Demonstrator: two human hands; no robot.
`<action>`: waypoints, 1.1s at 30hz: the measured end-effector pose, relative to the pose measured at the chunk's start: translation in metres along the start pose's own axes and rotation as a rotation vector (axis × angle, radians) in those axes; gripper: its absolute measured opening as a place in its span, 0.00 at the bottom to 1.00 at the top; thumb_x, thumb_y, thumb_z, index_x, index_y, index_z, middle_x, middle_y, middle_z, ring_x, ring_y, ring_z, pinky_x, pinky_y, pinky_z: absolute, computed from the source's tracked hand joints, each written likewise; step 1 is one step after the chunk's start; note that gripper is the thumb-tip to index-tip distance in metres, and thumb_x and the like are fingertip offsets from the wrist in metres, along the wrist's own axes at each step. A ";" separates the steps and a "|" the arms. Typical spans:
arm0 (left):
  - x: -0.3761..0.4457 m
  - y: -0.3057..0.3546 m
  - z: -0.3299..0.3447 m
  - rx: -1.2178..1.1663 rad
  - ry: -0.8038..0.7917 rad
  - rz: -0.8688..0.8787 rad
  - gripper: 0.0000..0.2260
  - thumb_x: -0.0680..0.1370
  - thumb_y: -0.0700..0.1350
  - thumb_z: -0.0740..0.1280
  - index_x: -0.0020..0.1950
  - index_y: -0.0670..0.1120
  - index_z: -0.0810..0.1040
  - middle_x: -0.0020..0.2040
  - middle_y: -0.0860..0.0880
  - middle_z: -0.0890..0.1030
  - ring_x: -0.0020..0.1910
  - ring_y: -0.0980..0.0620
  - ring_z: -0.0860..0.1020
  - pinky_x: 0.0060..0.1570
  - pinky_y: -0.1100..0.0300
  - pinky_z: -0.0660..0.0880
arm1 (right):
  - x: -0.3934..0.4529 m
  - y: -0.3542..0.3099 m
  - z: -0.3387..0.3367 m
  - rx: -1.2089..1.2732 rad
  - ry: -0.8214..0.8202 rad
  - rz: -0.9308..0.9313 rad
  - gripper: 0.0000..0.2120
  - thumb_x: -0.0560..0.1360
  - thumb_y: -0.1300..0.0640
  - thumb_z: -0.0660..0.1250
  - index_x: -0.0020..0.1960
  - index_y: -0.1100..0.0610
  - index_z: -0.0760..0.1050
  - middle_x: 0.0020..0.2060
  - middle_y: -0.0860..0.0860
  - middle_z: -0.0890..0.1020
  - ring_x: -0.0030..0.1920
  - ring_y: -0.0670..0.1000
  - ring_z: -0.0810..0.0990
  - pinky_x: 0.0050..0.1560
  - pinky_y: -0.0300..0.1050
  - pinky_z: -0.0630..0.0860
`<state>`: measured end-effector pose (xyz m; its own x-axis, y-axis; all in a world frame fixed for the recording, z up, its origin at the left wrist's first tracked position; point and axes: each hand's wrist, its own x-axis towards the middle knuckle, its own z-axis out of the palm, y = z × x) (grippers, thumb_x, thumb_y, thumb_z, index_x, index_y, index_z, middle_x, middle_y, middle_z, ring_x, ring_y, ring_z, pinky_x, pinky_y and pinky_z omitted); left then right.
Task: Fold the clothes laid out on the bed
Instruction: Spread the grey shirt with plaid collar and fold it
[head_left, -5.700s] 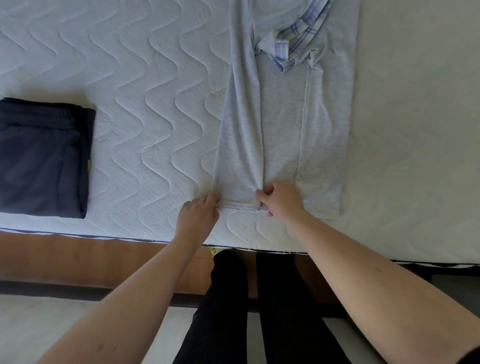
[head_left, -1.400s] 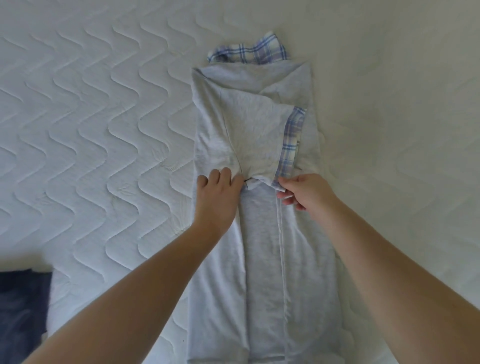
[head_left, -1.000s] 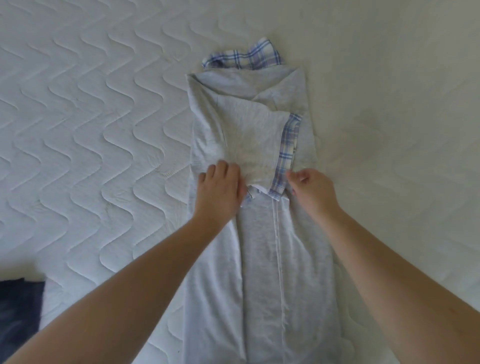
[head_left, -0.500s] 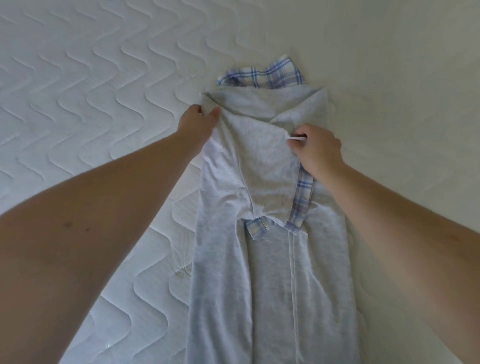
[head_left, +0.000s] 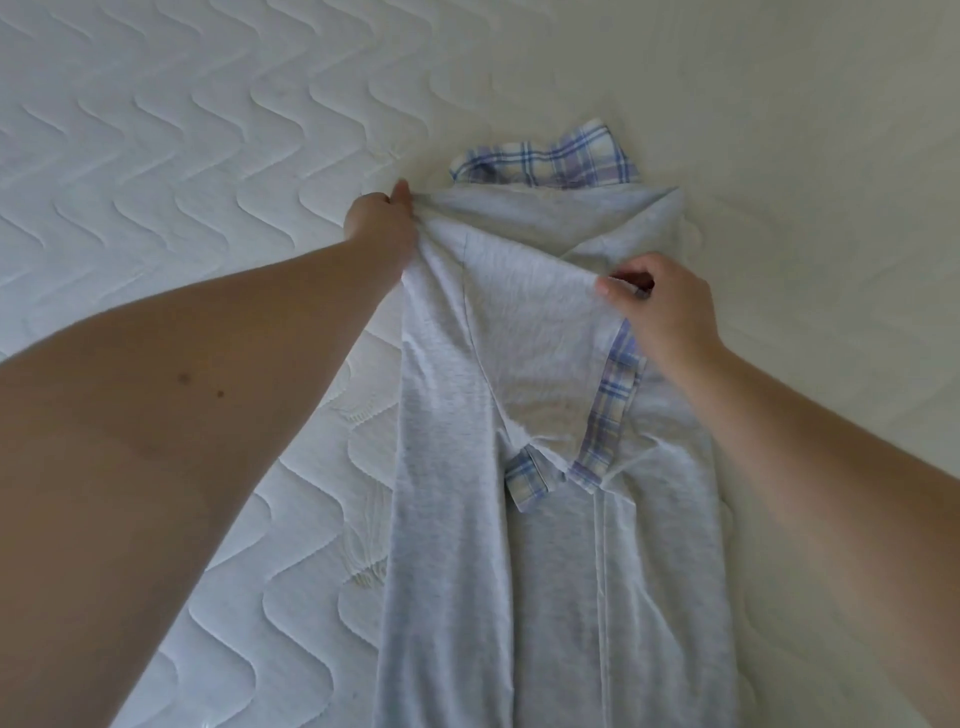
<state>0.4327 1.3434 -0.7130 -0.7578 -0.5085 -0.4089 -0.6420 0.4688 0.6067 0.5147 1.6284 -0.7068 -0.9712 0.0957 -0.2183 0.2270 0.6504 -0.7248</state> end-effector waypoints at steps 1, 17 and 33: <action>0.001 -0.001 0.000 -0.056 0.000 0.004 0.22 0.82 0.60 0.55 0.52 0.44 0.79 0.41 0.48 0.77 0.46 0.46 0.79 0.47 0.53 0.77 | 0.002 0.002 -0.001 0.021 -0.007 0.019 0.14 0.74 0.47 0.71 0.56 0.53 0.77 0.40 0.39 0.76 0.40 0.39 0.75 0.37 0.28 0.65; 0.005 -0.010 -0.006 0.160 -0.069 0.189 0.17 0.82 0.53 0.58 0.36 0.47 0.70 0.35 0.49 0.72 0.33 0.50 0.72 0.29 0.59 0.69 | 0.005 0.005 0.003 -0.108 0.042 -0.034 0.13 0.74 0.51 0.73 0.56 0.54 0.76 0.46 0.47 0.79 0.43 0.45 0.77 0.43 0.32 0.70; -0.047 -0.060 -0.038 -0.112 -0.684 -0.066 0.22 0.62 0.53 0.78 0.52 0.47 0.80 0.44 0.54 0.86 0.44 0.57 0.84 0.37 0.67 0.79 | -0.105 -0.015 0.059 -0.641 -0.236 -0.500 0.30 0.82 0.41 0.49 0.80 0.53 0.53 0.79 0.51 0.56 0.79 0.54 0.52 0.76 0.57 0.51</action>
<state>0.5112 1.3119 -0.7039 -0.6448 0.0528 -0.7625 -0.7010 0.3569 0.6175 0.6172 1.5640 -0.7113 -0.8894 -0.4309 -0.1527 -0.3798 0.8824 -0.2776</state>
